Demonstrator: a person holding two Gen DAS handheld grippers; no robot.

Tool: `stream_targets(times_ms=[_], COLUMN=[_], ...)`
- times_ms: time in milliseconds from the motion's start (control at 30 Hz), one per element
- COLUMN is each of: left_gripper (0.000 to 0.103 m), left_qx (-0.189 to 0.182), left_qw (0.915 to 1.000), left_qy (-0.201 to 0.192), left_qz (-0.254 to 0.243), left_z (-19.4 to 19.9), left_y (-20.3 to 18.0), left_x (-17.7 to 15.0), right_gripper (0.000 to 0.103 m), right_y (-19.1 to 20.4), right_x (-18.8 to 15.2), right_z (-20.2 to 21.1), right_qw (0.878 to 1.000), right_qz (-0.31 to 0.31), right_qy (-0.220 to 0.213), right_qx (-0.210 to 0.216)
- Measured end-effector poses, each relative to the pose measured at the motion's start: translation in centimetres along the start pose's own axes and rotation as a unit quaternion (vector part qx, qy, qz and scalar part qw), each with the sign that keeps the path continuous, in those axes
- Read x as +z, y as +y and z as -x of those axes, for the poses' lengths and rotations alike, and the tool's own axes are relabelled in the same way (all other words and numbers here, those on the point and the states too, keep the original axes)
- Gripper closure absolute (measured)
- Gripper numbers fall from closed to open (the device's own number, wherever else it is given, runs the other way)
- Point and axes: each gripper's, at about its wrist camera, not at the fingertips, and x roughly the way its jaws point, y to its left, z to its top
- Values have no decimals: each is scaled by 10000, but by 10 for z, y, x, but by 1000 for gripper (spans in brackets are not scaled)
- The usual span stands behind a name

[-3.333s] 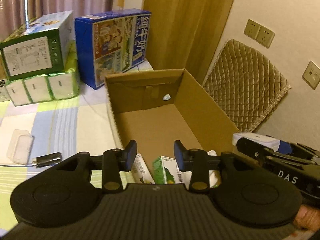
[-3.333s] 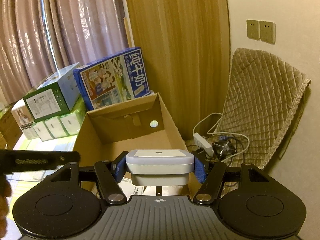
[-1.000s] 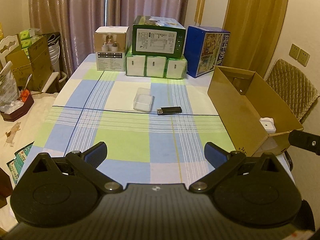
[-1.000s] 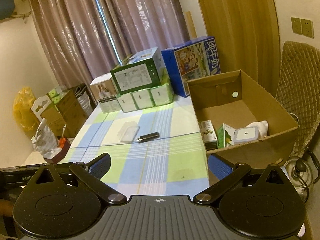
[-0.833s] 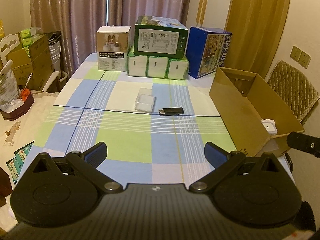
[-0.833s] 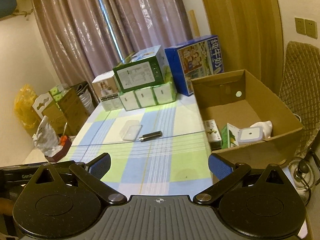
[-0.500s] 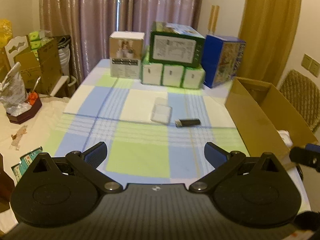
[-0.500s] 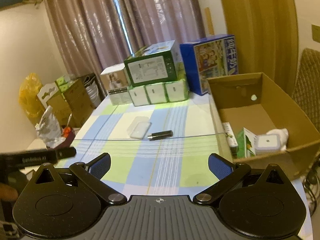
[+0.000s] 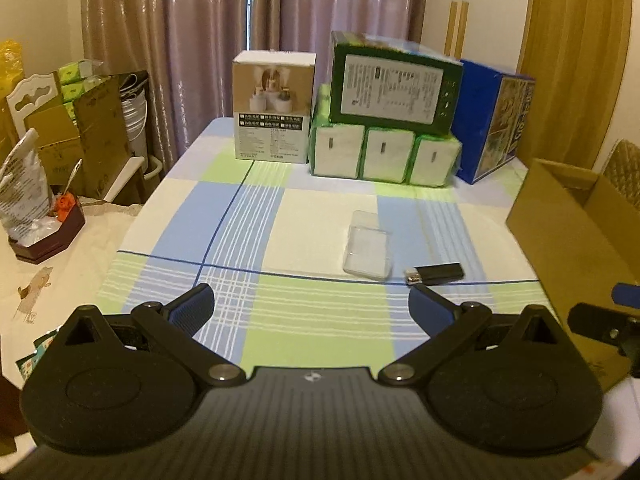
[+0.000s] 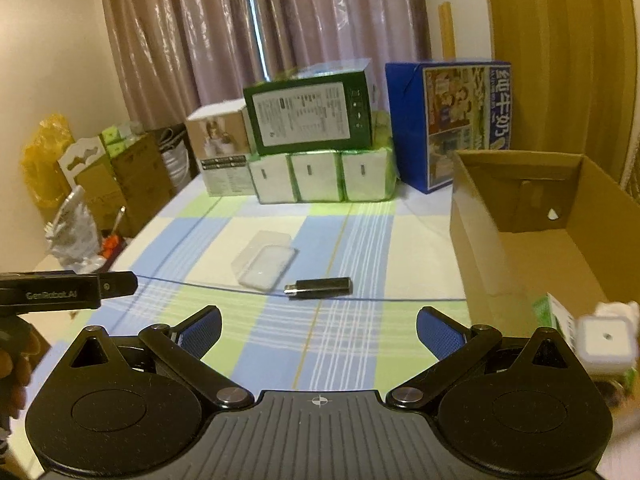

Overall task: Organize objects
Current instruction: 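Move both tools back to the table toward the lighter and clear box, then close the right tool on the black lighter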

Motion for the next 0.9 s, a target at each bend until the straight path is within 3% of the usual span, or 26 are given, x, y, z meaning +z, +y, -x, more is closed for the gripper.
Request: stream_targets(times_ms=[433, 633, 700, 900], left_gripper=[1, 1, 1, 1], left_qx=[-65, -42, -68, -109], left_qw=[9999, 9999, 9999, 9999], left_qy=[-9, -20, 42, 64], left_qz=[114, -141, -111, 13], left_z=[-93, -119, -125, -132], left_y=[15, 15, 18, 24], left_x=[11, 13, 13, 16], right_gripper=[2, 5, 9, 11], right_y=[-4, -6, -7, -2], right_x=[-2, 0, -1, -6], right_z=[-109, -145, -156, -180], right_qw=[9998, 9996, 9995, 9989], right_qz=[83, 243, 229, 358], right_qy=[170, 159, 191, 269], right_qx=[60, -51, -56, -125])
